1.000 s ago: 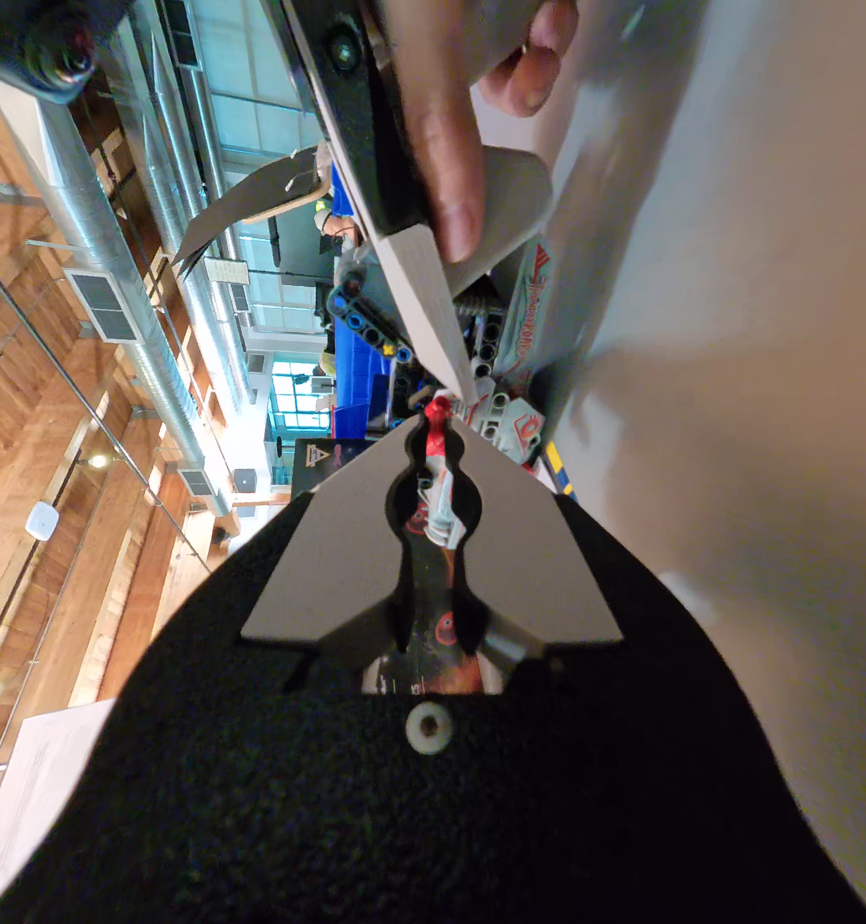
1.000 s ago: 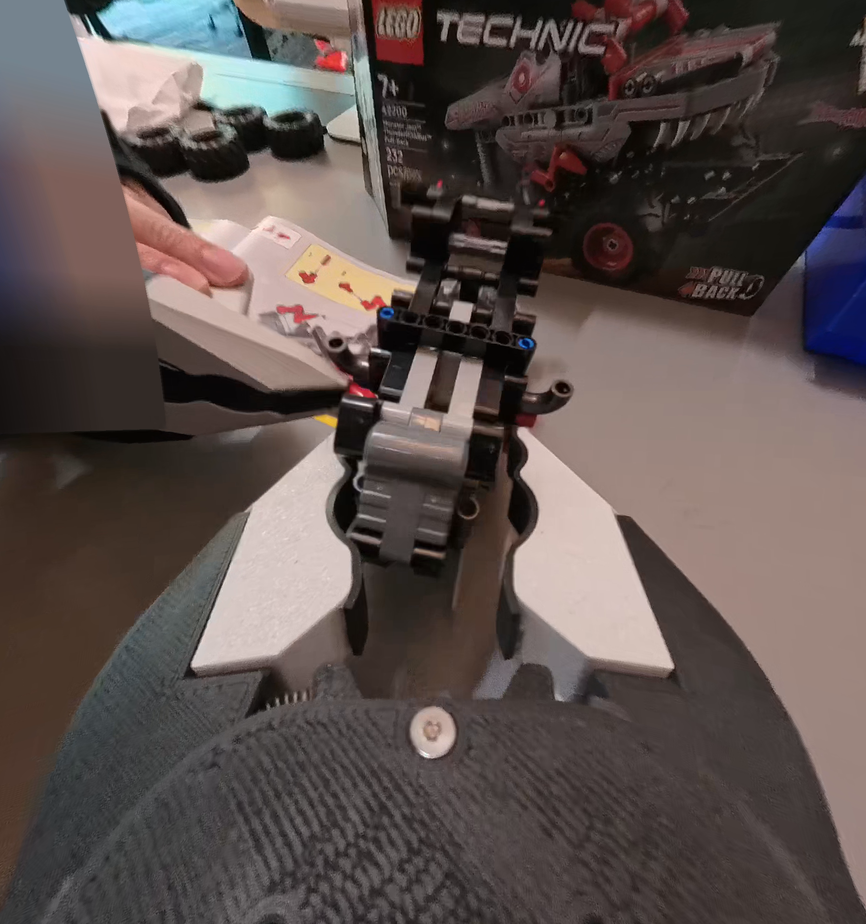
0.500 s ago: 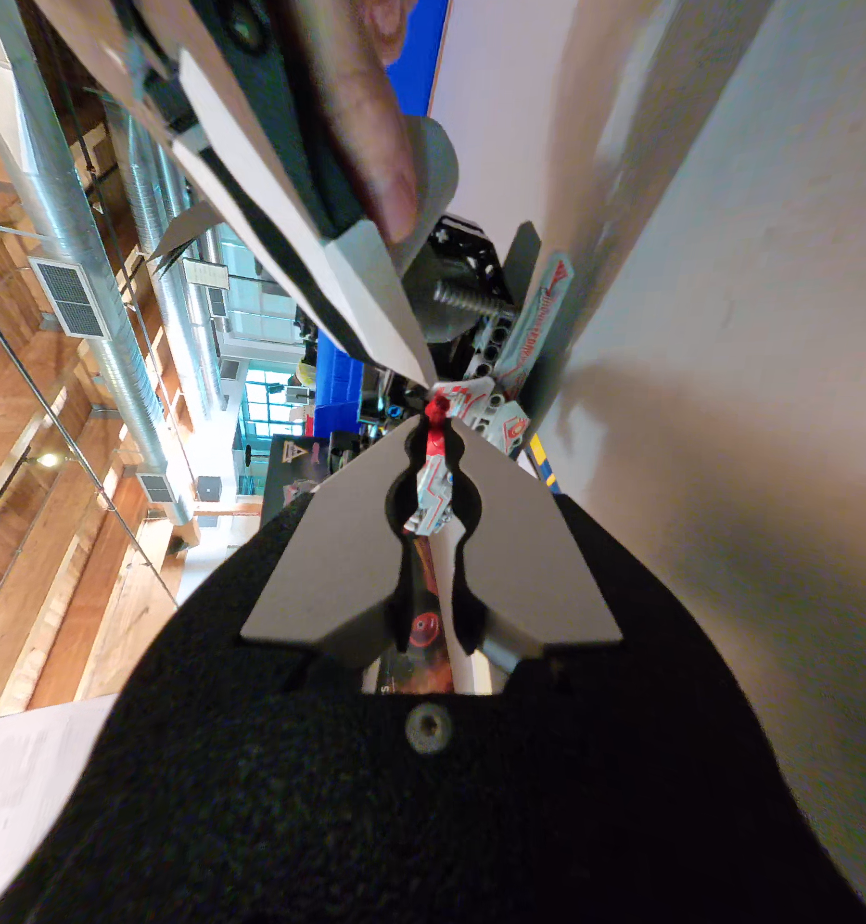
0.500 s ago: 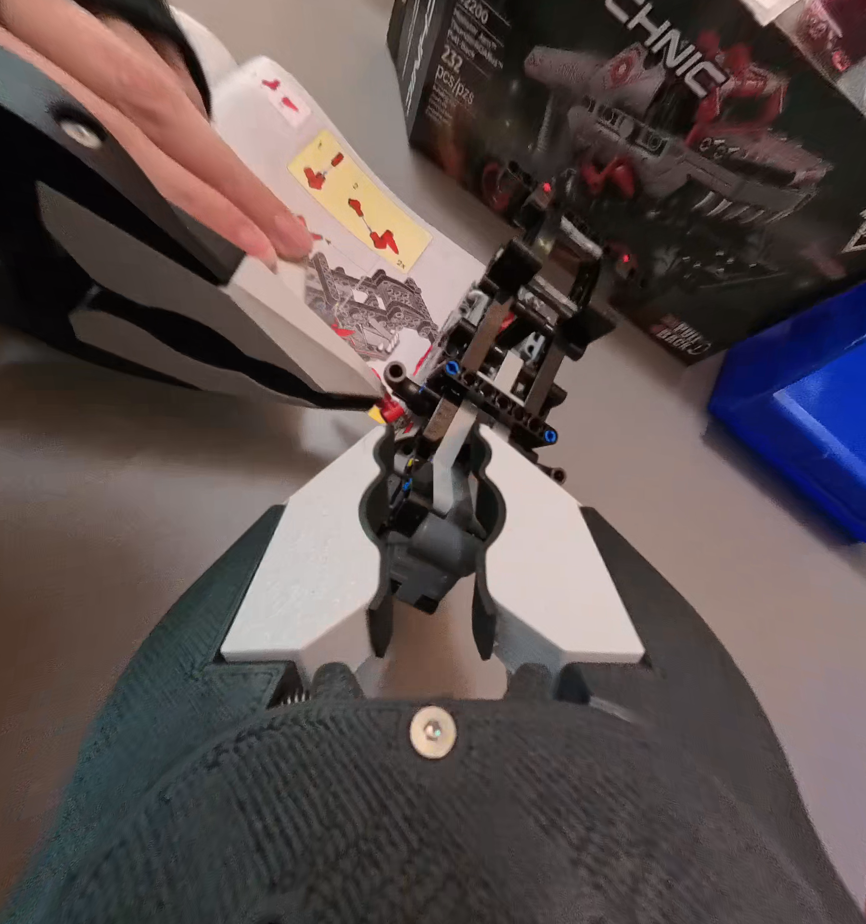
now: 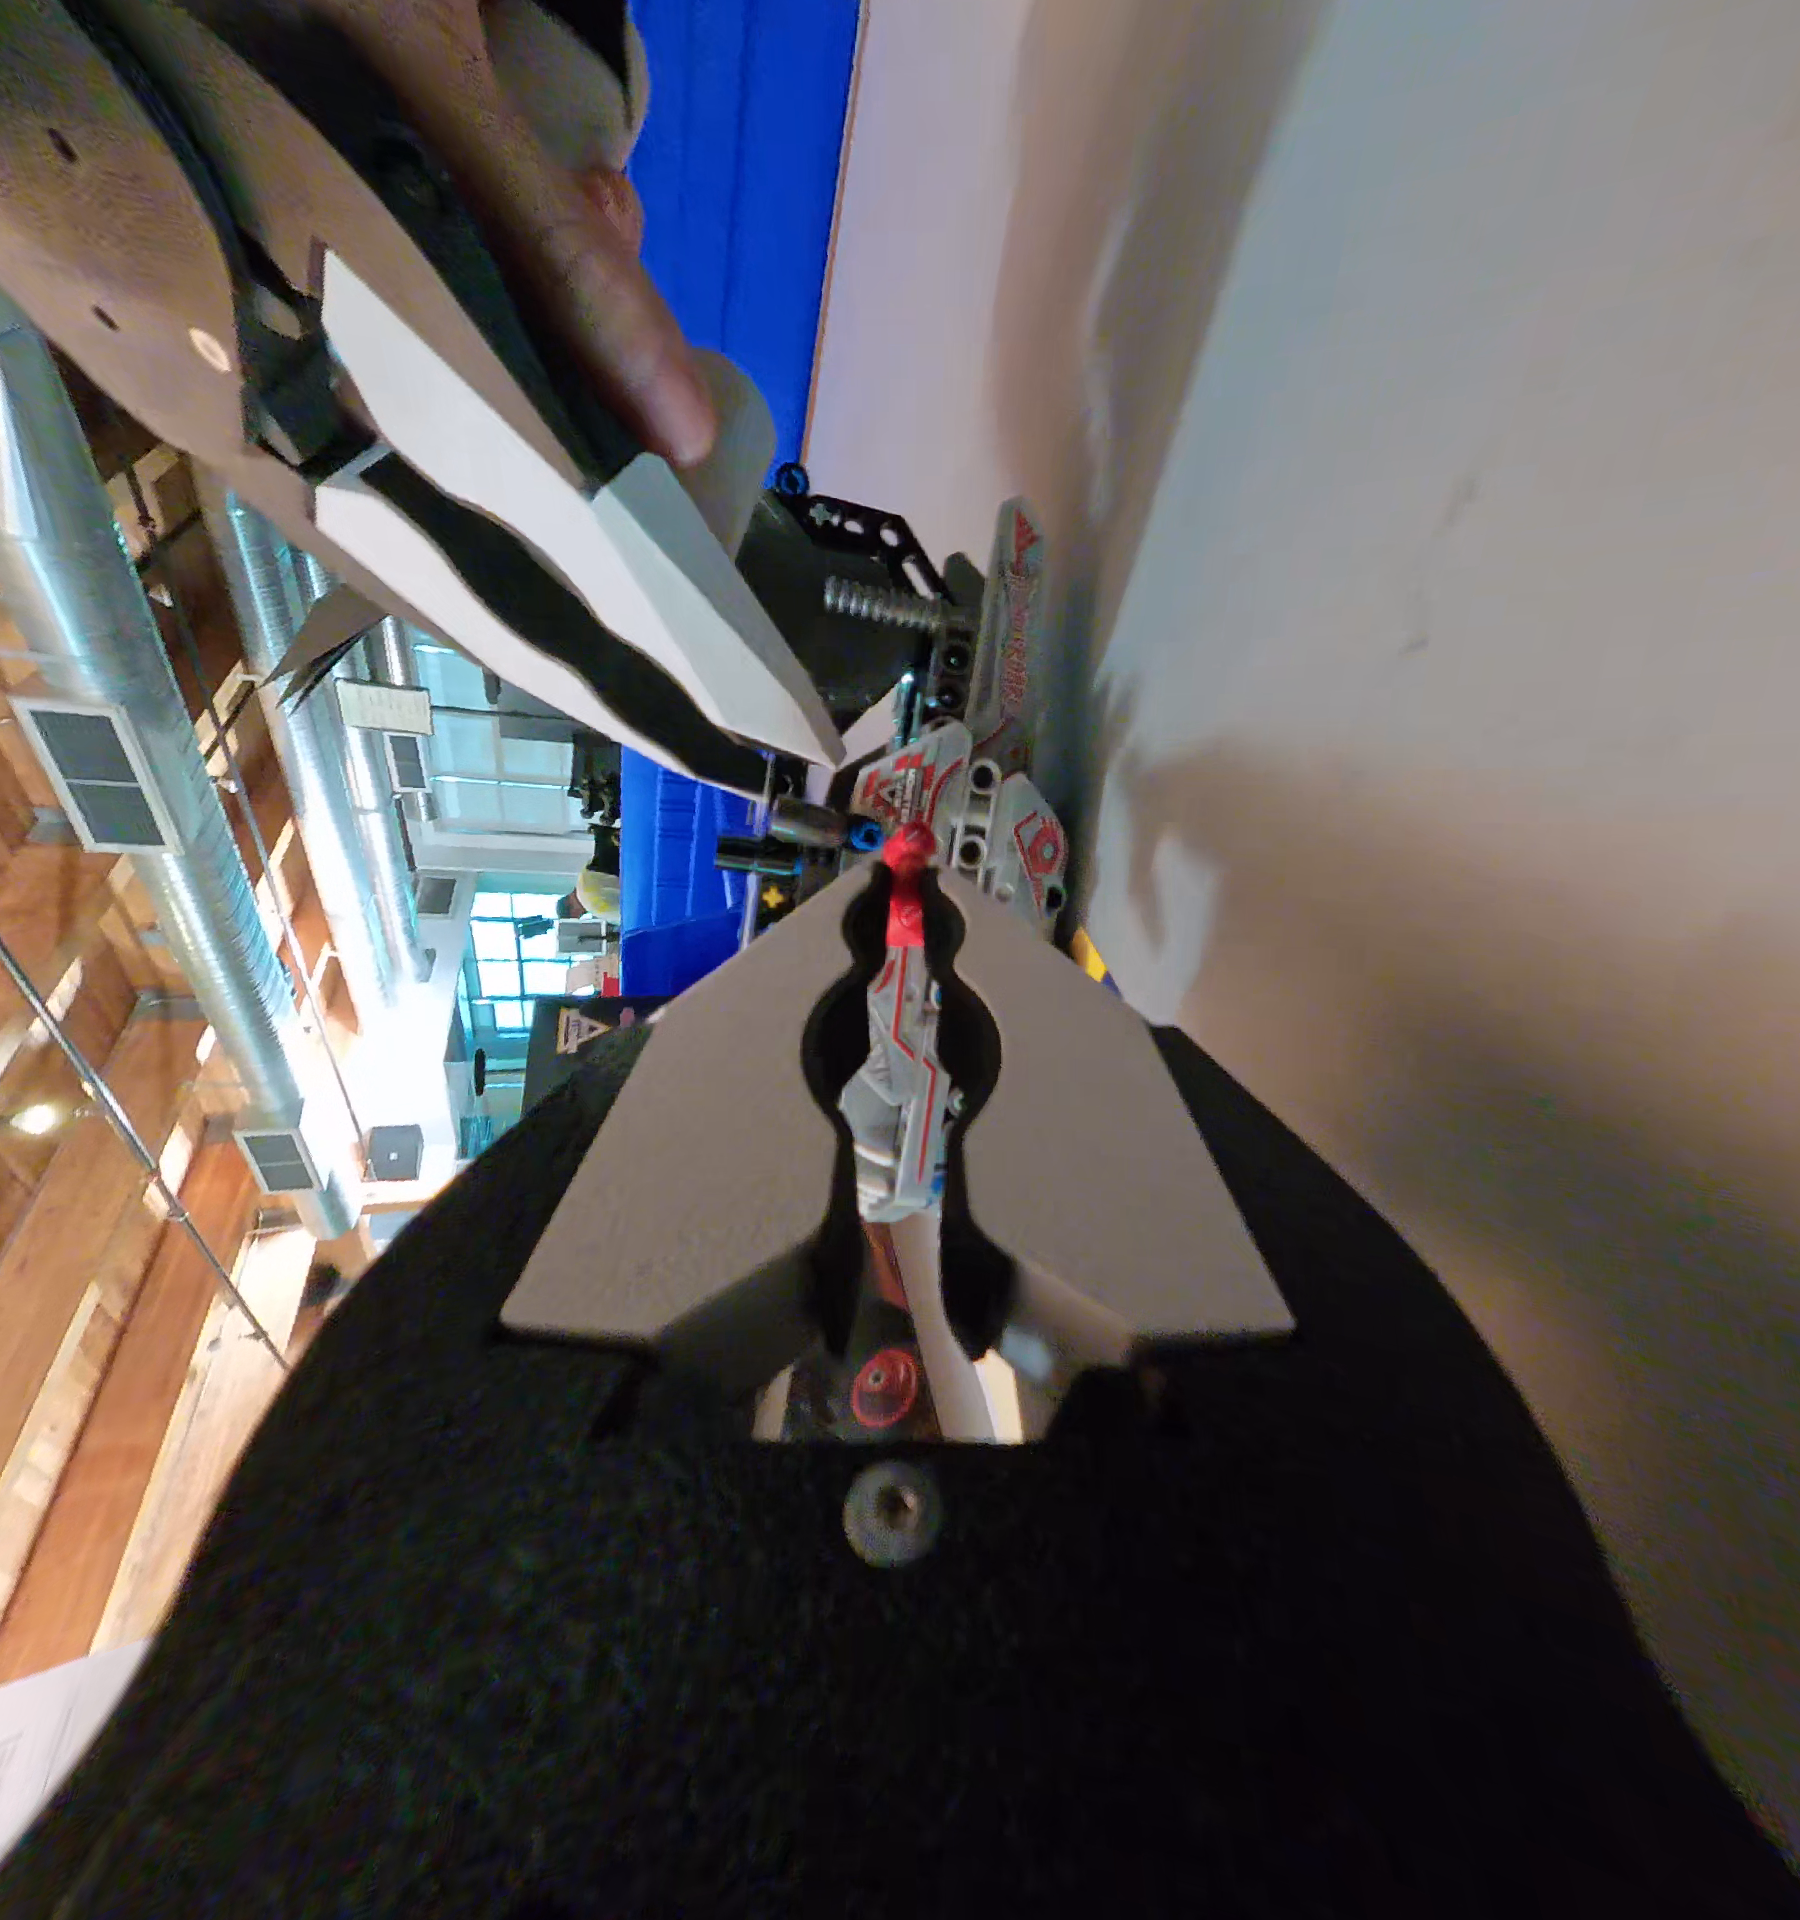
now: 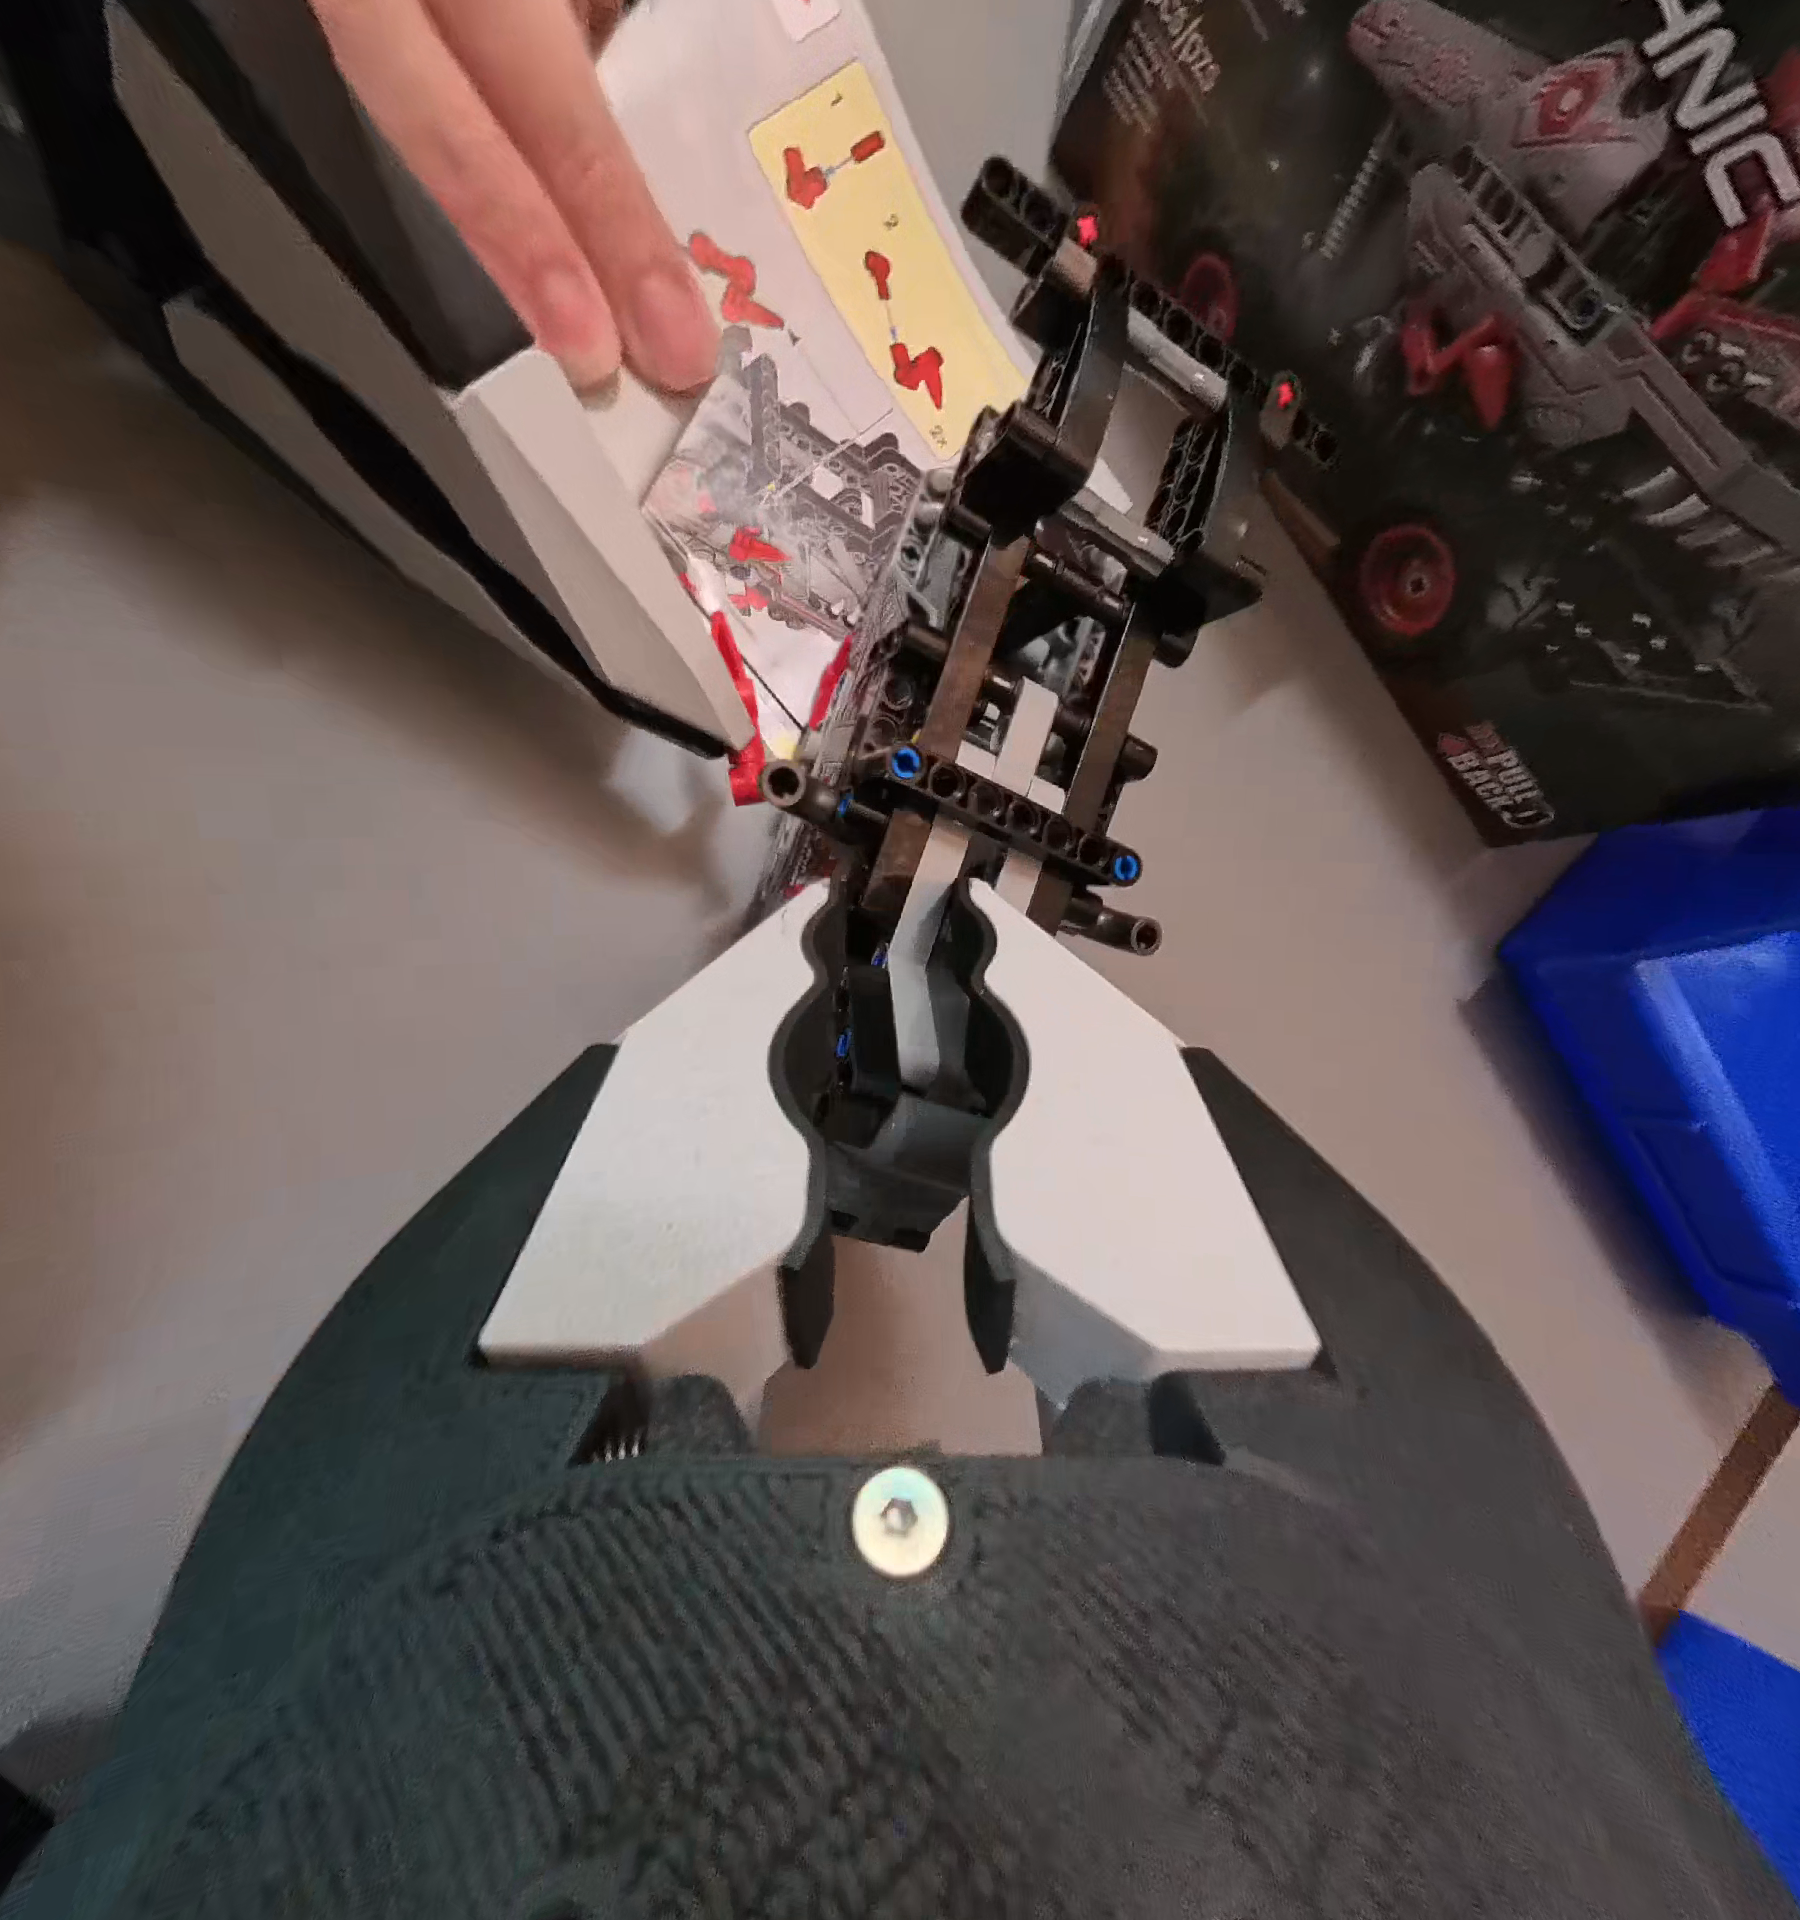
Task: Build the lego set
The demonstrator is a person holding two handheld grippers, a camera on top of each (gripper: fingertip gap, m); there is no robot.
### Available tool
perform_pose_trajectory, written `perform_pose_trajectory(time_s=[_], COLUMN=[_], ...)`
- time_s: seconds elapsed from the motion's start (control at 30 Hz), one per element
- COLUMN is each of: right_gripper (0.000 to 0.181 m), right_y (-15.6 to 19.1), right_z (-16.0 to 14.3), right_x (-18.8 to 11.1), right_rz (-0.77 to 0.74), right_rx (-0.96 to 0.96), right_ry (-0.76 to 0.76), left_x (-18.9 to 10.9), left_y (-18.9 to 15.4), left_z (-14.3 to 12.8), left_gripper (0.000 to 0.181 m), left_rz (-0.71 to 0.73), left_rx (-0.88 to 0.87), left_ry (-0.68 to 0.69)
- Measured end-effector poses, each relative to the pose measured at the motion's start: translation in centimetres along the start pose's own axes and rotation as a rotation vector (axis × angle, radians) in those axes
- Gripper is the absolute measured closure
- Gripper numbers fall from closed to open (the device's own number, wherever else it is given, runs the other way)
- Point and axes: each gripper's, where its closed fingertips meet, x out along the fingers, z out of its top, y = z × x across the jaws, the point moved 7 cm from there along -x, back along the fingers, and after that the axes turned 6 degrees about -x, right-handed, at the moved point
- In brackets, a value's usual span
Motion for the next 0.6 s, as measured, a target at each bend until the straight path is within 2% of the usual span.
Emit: perform_pose_trajectory(time_s=[0.03, 0.17, 0.3, 0.47, 0.6], right_gripper=[0.163, 0.161, 0.146, 0.146, 0.146], right_y=[-0.1, -0.6, -0.5, -1.0, -1.4], right_z=[0.1, -0.1, -0.1, -0.1, -0.4], right_x=[0.0, 0.0, 0.1, 0.3, 0.1], right_rz=[0.013, 0.043, 0.060, 0.085, 0.189], right_rx=[-0.013, -0.020, 0.073, 0.093, 0.106], right_ry=[-0.003, 0.011, 0.057, 0.030, -0.021], left_x=[0.0, 0.1, 0.3, 0.4, 0.5], left_y=[0.2, 0.8, 0.6, 0.3, 0.5], left_z=[0.0, 0.3, 0.7, 1.4, 1.6], left_gripper=[0.178, 0.178, 0.178, 0.179, 0.179], left_rz=[-0.002, -0.006, -0.032, -0.054, -0.065], left_rx=[-0.002, 0.006, 0.036, 0.057, 0.066], left_ry=[-0.004, -0.032, -0.035, -0.057, -0.064])
